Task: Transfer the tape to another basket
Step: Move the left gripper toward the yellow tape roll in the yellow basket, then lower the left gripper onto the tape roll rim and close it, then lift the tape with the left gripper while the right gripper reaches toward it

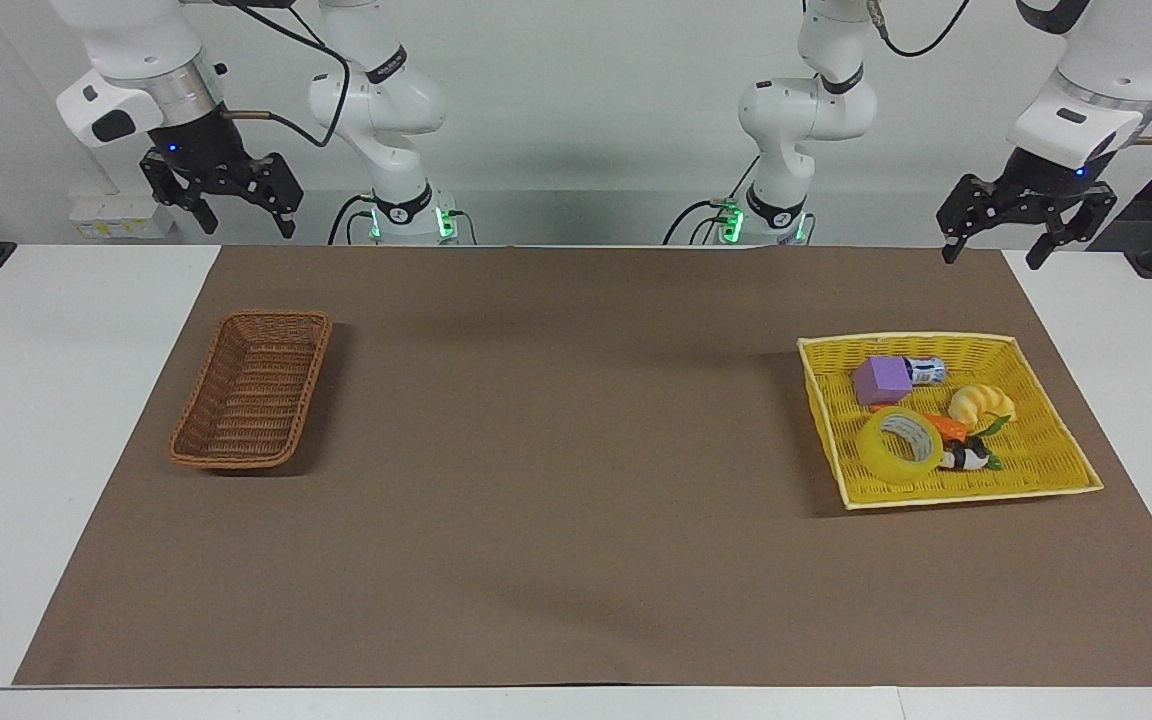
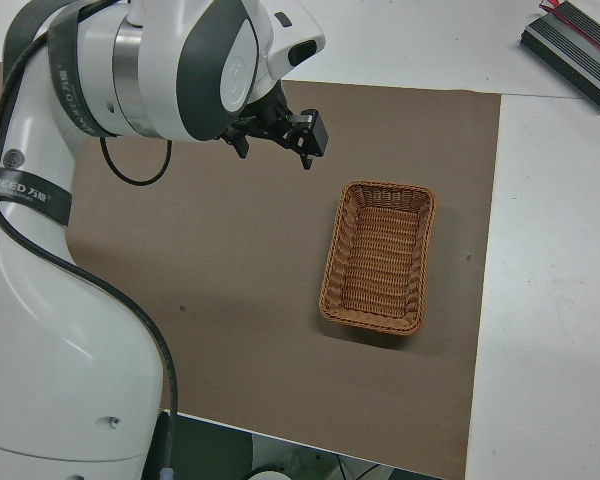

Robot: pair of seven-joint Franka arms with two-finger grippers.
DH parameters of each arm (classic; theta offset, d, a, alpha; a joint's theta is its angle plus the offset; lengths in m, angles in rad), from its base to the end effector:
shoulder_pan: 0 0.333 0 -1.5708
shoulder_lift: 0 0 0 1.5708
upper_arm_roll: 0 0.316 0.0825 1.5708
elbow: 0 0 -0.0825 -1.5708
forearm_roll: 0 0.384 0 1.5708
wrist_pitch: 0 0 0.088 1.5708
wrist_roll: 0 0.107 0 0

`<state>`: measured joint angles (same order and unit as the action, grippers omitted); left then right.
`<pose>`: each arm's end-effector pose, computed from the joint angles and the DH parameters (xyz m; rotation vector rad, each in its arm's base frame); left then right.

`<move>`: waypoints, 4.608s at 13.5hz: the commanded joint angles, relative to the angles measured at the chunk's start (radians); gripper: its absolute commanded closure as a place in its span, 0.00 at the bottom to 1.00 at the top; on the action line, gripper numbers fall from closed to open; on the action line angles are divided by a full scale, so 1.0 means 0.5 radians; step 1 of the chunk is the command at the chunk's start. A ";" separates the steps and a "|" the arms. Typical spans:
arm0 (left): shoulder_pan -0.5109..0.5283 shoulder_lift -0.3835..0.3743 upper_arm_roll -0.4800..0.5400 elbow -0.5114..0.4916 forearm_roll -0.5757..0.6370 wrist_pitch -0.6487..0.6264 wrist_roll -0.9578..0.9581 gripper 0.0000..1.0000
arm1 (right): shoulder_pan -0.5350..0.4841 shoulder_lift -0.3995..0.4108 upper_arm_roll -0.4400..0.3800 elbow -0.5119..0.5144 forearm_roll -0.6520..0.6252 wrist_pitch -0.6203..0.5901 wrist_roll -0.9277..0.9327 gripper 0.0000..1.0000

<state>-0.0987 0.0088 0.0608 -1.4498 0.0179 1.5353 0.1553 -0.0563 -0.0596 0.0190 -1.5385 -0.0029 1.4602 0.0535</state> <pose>0.5532 -0.0192 0.6733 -3.1022 0.2986 -0.1177 0.5240 -0.0195 0.6621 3.1340 -0.1429 -0.0293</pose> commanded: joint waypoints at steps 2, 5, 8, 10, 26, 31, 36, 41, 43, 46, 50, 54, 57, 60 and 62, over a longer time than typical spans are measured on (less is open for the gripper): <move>-0.030 -0.045 0.016 -0.052 -0.011 -0.012 -0.007 0.00 | -0.001 -0.028 0.014 -0.025 -0.086 0.025 -0.037 0.00; -0.048 -0.045 -0.002 -0.055 -0.011 -0.018 -0.022 0.00 | -0.001 -0.028 0.017 -0.025 -0.108 0.025 -0.040 0.00; -0.024 -0.076 -0.008 -0.152 -0.014 0.092 0.017 0.00 | 0.002 -0.028 0.023 -0.031 -0.077 0.058 -0.033 0.00; -0.017 -0.091 0.001 -0.254 -0.014 0.251 0.018 0.00 | 0.002 -0.031 0.023 -0.037 -0.071 0.065 -0.030 0.00; 0.240 0.415 0.020 -0.929 -0.103 1.421 0.189 0.00 | -0.032 -0.102 0.002 -0.175 -0.086 0.095 -0.040 0.00; 0.283 0.522 0.016 -1.051 -0.232 1.574 0.193 0.10 | -0.032 -0.111 0.002 -0.199 -0.089 0.099 -0.036 0.00; 0.262 0.501 0.013 -1.110 -0.235 1.544 0.199 1.00 | -0.026 -0.117 0.005 -0.227 -0.089 0.099 -0.030 0.00; 0.225 0.431 -0.020 -0.868 -0.235 1.461 0.156 1.00 | -0.004 -0.120 0.008 -0.261 -0.068 0.102 -0.018 0.00; 0.088 0.293 -0.023 -0.895 -0.238 1.415 0.065 1.00 | 0.008 -0.129 0.020 -0.337 -0.031 0.166 -0.042 0.00; -0.151 0.237 -0.023 -0.898 -0.238 1.323 -0.215 1.00 | 0.070 -0.126 0.020 -0.451 0.137 0.215 -0.018 0.00; -0.507 0.234 -0.026 -0.905 -0.244 1.387 -0.579 1.00 | 0.164 -0.117 0.020 -0.696 0.477 0.497 -0.009 0.00; -0.753 0.243 -0.026 -0.914 -0.593 1.500 -0.706 1.00 | 0.364 -0.028 0.020 -0.825 0.769 0.773 -0.015 0.00; -0.925 0.237 -0.026 -0.993 -0.787 1.632 -0.715 1.00 | 0.538 0.153 0.020 -0.831 1.256 1.018 -0.037 0.00; -1.036 0.243 -0.026 -1.003 -0.837 1.697 -0.826 1.00 | 0.680 0.312 0.020 -0.835 1.692 1.374 -0.046 0.00; -1.076 0.240 -0.026 -1.000 -0.837 1.697 -0.881 1.00 | 0.726 0.404 0.020 -0.807 1.791 1.506 -0.052 0.00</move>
<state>-0.6031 0.1471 0.0277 -1.9326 -0.3785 2.3579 -0.2643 0.3004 0.1091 0.0335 -1.9542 0.8379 2.1772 0.0525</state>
